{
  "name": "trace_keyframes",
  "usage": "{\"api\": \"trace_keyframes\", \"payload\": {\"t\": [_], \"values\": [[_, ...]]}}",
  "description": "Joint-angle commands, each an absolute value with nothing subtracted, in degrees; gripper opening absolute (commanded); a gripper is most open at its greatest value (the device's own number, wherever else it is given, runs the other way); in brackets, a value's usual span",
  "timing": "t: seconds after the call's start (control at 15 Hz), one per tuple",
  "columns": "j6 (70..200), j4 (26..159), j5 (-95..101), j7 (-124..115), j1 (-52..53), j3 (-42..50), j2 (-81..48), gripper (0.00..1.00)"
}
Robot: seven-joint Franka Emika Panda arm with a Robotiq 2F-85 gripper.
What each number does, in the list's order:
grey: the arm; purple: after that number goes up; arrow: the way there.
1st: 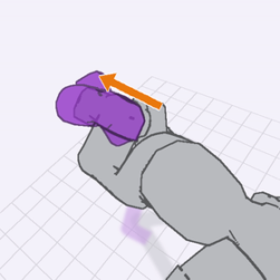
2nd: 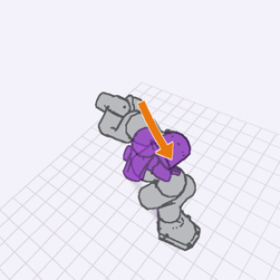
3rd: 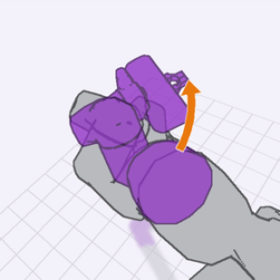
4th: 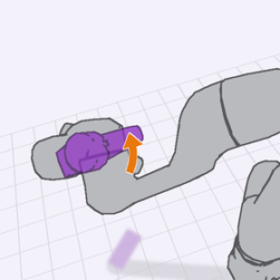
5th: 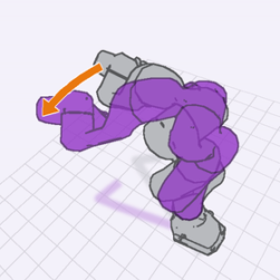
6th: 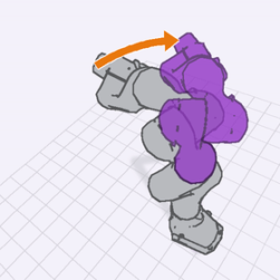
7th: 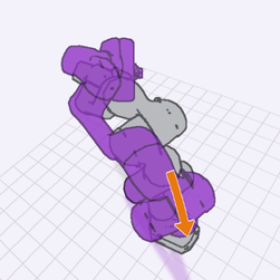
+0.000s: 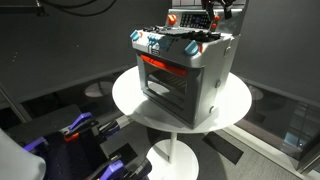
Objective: Press the top orange button on the microwave oven controlling panel of the stove
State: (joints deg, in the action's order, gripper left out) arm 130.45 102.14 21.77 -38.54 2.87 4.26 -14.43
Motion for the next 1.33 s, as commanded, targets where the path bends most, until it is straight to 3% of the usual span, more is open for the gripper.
{"api": "trace_keyframes", "payload": {"t": [0.0,1.27], "values": [[128.84,101.57,21.34,-38.33,3.34,4.86,-13.55,1.00],[125.15,100.77,21.07,-38.77,2.97,4.77,-12.85,1.00]]}}
